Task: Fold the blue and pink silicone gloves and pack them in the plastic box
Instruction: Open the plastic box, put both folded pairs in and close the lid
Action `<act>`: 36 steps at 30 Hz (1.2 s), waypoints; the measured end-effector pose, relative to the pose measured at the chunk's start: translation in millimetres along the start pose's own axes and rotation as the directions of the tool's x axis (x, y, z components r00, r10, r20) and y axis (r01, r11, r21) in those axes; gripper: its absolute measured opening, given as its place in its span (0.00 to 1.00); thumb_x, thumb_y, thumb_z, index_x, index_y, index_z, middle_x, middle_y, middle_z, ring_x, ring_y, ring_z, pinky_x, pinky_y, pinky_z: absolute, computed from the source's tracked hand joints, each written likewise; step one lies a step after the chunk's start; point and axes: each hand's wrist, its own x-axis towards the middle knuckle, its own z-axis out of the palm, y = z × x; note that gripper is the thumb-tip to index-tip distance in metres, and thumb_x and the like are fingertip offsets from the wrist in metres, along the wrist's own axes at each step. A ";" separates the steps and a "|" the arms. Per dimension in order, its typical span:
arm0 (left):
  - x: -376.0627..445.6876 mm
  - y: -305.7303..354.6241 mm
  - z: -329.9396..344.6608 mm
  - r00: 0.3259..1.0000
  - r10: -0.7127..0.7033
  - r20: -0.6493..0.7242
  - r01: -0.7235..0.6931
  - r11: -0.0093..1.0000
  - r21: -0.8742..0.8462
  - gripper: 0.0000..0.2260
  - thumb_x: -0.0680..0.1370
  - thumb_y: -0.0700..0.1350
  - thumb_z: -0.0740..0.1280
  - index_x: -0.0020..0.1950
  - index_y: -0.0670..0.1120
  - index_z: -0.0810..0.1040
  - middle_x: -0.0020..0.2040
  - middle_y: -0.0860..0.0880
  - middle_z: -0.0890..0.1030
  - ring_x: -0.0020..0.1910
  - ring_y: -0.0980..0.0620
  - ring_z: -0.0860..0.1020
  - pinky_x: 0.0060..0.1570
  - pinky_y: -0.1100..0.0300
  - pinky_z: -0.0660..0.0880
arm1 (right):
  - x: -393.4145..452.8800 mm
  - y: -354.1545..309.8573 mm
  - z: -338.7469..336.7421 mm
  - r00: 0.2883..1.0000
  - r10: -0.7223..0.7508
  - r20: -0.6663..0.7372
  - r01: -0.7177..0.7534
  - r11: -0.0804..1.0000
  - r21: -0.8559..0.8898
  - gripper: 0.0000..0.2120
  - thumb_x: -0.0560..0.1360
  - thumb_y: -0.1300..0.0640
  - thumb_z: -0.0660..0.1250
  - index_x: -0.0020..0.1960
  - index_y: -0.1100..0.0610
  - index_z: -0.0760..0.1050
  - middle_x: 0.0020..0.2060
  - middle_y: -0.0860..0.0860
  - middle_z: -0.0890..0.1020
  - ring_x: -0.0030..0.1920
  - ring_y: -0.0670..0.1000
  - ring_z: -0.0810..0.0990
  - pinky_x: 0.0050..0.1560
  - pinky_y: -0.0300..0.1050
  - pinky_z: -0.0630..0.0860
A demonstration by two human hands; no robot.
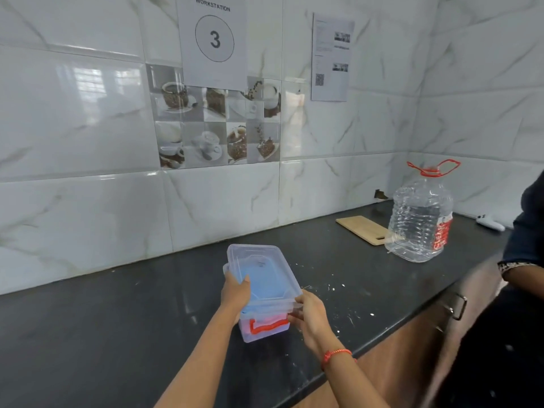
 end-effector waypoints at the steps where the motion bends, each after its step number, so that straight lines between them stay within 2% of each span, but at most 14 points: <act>1: 1.6 -3.3 0.9 1.000 0.005 -0.004 -0.005 1.000 0.016 0.23 0.81 0.44 0.56 0.75 0.45 0.56 0.68 0.42 0.70 0.65 0.41 0.71 0.65 0.50 0.69 | 0.8 -0.1 -0.2 1.000 -0.015 -0.005 0.014 0.998 -0.064 0.09 0.77 0.66 0.53 0.51 0.65 0.71 0.46 0.60 0.78 0.38 0.54 0.75 0.36 0.44 0.75; 3: 6.0 -9.5 2.5 1.000 -0.007 -0.019 0.009 0.998 0.063 0.23 0.81 0.46 0.56 0.75 0.43 0.56 0.72 0.42 0.66 0.70 0.42 0.67 0.70 0.45 0.64 | 7.9 1.6 -0.9 0.999 -0.044 -0.006 0.042 0.984 -0.175 0.09 0.77 0.64 0.57 0.55 0.64 0.71 0.50 0.60 0.80 0.45 0.56 0.80 0.45 0.49 0.80; 5: 12.3 -17.0 4.1 0.999 -0.031 -0.034 0.034 0.996 0.088 0.23 0.81 0.46 0.56 0.75 0.42 0.56 0.74 0.42 0.61 0.73 0.42 0.63 0.71 0.43 0.61 | 14.4 1.4 -0.4 0.998 -0.068 -0.005 0.065 0.965 -0.253 0.12 0.76 0.64 0.60 0.59 0.63 0.69 0.53 0.58 0.79 0.52 0.57 0.81 0.54 0.53 0.79; 9: 14.4 -21.6 2.2 0.997 -0.065 -0.034 0.068 0.993 0.092 0.20 0.81 0.45 0.53 0.73 0.42 0.57 0.73 0.42 0.62 0.71 0.42 0.64 0.71 0.42 0.62 | 22.8 -2.5 6.9 0.994 -0.108 -0.003 0.097 0.905 -0.414 0.06 0.76 0.63 0.62 0.52 0.59 0.68 0.54 0.58 0.78 0.52 0.57 0.81 0.52 0.49 0.81; 14: 26.3 -32.9 3.3 0.994 -0.111 0.015 0.110 0.990 0.088 0.19 0.81 0.46 0.53 0.71 0.42 0.57 0.71 0.42 0.66 0.68 0.42 0.69 0.68 0.44 0.67 | 37.4 0.1 9.8 0.992 -0.115 -0.046 0.069 0.823 -0.563 0.05 0.74 0.62 0.62 0.50 0.58 0.69 0.53 0.57 0.77 0.49 0.53 0.79 0.48 0.44 0.81; 18: 27.0 -34.9 3.6 0.988 -0.152 0.033 0.150 0.987 0.050 0.17 0.81 0.44 0.53 0.69 0.41 0.60 0.65 0.42 0.71 0.62 0.43 0.73 0.61 0.50 0.73 | 43.1 -2.8 6.6 0.993 -0.101 -0.056 0.047 0.797 -0.602 0.03 0.72 0.64 0.63 0.44 0.59 0.68 0.41 0.52 0.74 0.41 0.48 0.74 0.39 0.38 0.74; 21: 34.8 -38.5 3.6 0.977 -0.187 0.097 0.187 0.982 0.010 0.15 0.79 0.39 0.54 0.66 0.40 0.64 0.58 0.43 0.75 0.55 0.46 0.77 0.49 0.54 0.78 | 46.3 -11.0 5.2 0.998 -0.054 -0.042 0.014 0.758 -0.652 0.12 0.71 0.63 0.65 0.33 0.56 0.64 0.31 0.50 0.69 0.31 0.45 0.69 0.30 0.33 0.66; 23: 41.6 -40.3 2.4 0.974 -0.196 0.116 0.198 0.980 -0.007 0.15 0.78 0.36 0.55 0.65 0.39 0.68 0.57 0.42 0.78 0.53 0.46 0.78 0.44 0.57 0.78 | 51.5 -18.7 5.2 0.999 -0.004 -0.037 -0.024 0.697 -0.716 0.16 0.70 0.62 0.66 0.28 0.56 0.62 0.29 0.50 0.69 0.27 0.46 0.67 0.31 0.35 0.68; 26: 46.9 -37.5 -0.4 0.976 -0.207 0.066 0.211 0.976 -0.047 0.15 0.79 0.41 0.57 0.64 0.37 0.70 0.58 0.42 0.79 0.53 0.45 0.78 0.45 0.57 0.77 | 60.2 -33.1 4.8 0.998 0.061 -0.011 -0.044 0.578 -0.815 0.11 0.69 0.62 0.68 0.33 0.58 0.66 0.38 0.55 0.75 0.27 0.48 0.71 0.31 0.37 0.73; 28: 49.4 -32.4 -0.6 0.979 -0.201 0.045 0.203 0.978 -0.041 0.18 0.81 0.47 0.56 0.67 0.38 0.67 0.61 0.42 0.77 0.53 0.47 0.77 0.44 0.58 0.74 | 67.4 -44.3 3.1 0.993 0.117 0.021 -0.047 0.545 -0.837 0.05 0.71 0.63 0.68 0.44 0.63 0.73 0.42 0.57 0.76 0.28 0.49 0.73 0.30 0.37 0.74; 30: 53.3 -27.6 -0.3 0.981 -0.189 0.031 0.189 0.982 -0.002 0.21 0.81 0.49 0.56 0.70 0.38 0.62 0.65 0.41 0.73 0.56 0.46 0.75 0.49 0.56 0.73 | 76.6 -52.4 -0.2 0.986 0.161 0.047 -0.050 0.549 -0.834 0.12 0.72 0.66 0.67 0.55 0.69 0.75 0.41 0.58 0.77 0.30 0.50 0.75 0.33 0.39 0.77; 31: 56.5 -25.8 -0.1 0.984 -0.174 0.018 0.174 0.984 0.034 0.22 0.81 0.49 0.56 0.72 0.39 0.60 0.67 0.41 0.72 0.60 0.45 0.74 0.53 0.55 0.72 | 78.5 -55.8 -0.2 0.980 0.188 0.061 -0.053 0.548 -0.835 0.14 0.73 0.67 0.67 0.57 0.70 0.75 0.39 0.57 0.78 0.31 0.50 0.76 0.35 0.39 0.78; 34: 71.5 -20.9 -0.7 0.995 -0.098 -0.017 0.100 0.978 0.184 0.30 0.80 0.52 0.58 0.76 0.41 0.52 0.73 0.42 0.65 0.70 0.42 0.67 0.69 0.50 0.66 | 82.9 -59.4 1.2 0.964 0.247 0.095 -0.052 0.530 -0.847 0.14 0.73 0.67 0.68 0.57 0.70 0.76 0.42 0.59 0.80 0.34 0.50 0.79 0.40 0.43 0.81; 36: 78.9 -15.7 0.8 0.998 -0.060 -0.029 0.066 0.934 0.352 0.34 0.79 0.54 0.59 0.77 0.41 0.46 0.77 0.41 0.57 0.75 0.41 0.58 0.73 0.46 0.58 | 85.2 -58.1 2.0 0.967 0.234 0.102 -0.036 0.517 -0.855 0.13 0.72 0.67 0.69 0.56 0.69 0.76 0.45 0.60 0.80 0.39 0.53 0.81 0.48 0.46 0.82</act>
